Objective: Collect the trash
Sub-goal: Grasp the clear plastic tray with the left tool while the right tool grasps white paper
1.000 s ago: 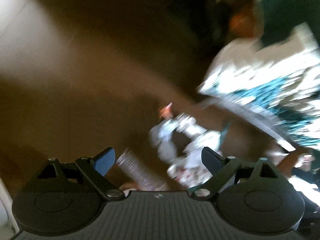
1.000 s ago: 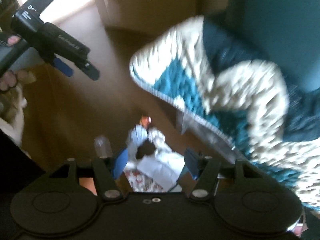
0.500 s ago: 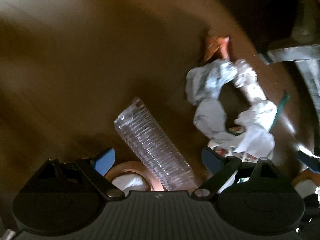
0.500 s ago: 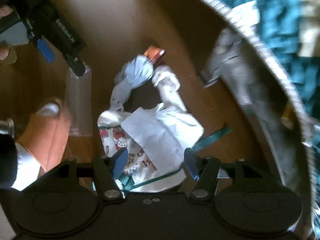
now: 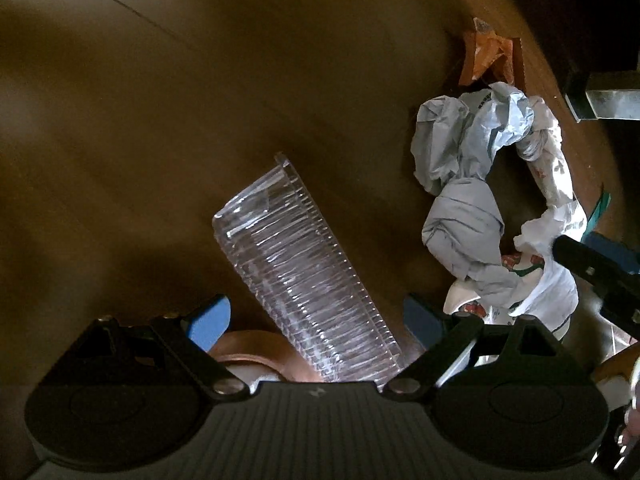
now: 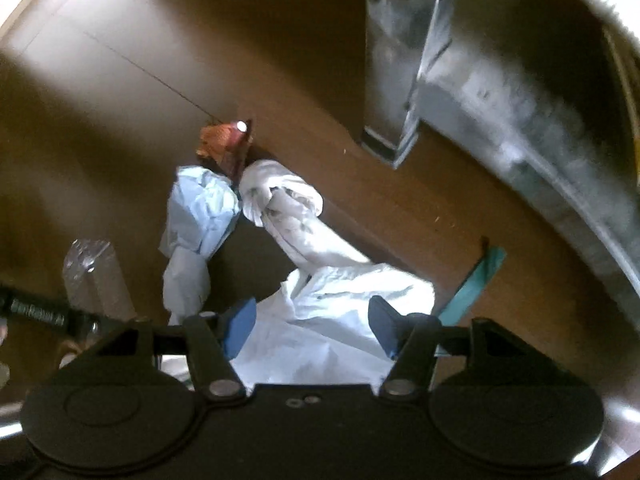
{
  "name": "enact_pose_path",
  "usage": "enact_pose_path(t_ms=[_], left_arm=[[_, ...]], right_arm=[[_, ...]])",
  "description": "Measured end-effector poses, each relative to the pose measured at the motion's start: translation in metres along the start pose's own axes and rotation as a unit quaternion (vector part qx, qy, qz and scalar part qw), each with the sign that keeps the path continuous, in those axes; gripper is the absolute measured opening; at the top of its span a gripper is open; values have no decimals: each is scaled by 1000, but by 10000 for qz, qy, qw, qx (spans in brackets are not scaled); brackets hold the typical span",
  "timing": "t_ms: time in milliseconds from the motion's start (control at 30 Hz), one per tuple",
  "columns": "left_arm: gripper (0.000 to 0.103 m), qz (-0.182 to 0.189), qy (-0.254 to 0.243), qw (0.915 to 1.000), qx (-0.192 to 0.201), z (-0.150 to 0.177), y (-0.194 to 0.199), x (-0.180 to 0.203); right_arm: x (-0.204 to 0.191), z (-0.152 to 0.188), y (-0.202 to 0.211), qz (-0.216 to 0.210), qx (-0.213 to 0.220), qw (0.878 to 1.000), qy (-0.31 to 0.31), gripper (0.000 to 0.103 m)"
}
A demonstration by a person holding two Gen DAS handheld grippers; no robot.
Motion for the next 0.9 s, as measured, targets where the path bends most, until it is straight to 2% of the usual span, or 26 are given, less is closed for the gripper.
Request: enact_pose_path(t_ms=[200, 233, 300, 333, 400, 500, 533, 567, 600, 733, 900], left_arm=[[91, 0, 2, 10000, 13, -2, -7, -1], [88, 6, -13, 10000, 60, -3, -7, -1], [76, 19, -26, 10000, 52, -4, -9, 0], [74, 1, -29, 10000, 20, -5, -10, 0], [61, -50, -52, 10000, -52, -5, -14, -1], [60, -50, -18, 10000, -21, -4, -16, -1], [59, -59, 17, 10000, -7, -4, -15, -3], [55, -66, 60, 10000, 7, -4, -15, -5], [52, -53, 102, 9999, 22, -4, -14, -7], [49, -17, 149, 9998, 139, -3, -8, -11], [47, -46, 140, 9996, 240, -3, 4, -18]], right_arm=[[0, 3, -19, 100, -185, 9989, -412, 61], [1, 3, -21, 106, -185, 9984, -516, 60], [5, 2, -23, 108, -170, 9970, -746, 59], [7, 2, -25, 108, -207, 9963, -829, 59], [10, 3, -30, 108, -324, 9948, -962, 59], [11, 4, -29, 134, -315, 9949, -952, 57], [12, 5, -29, 124, -310, 9951, -934, 40], [13, 6, -30, 153, -353, 9949, -927, 13], [15, 7, -31, 212, -418, 9943, -958, 8], [17, 9, -28, 168, -390, 9948, -926, 5], [16, 7, -13, 178, -121, 9974, -689, 2]])
Point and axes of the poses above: each gripper's, at about its wrist camera, not at the fingertips, and y roughly against the way its jaws point, x to its right, z to its underside, the point moved 6 cm from there along -y, roughly the way its jaws point, and after that the axes turned 9 degrees about -y, right-handed, at the moved point
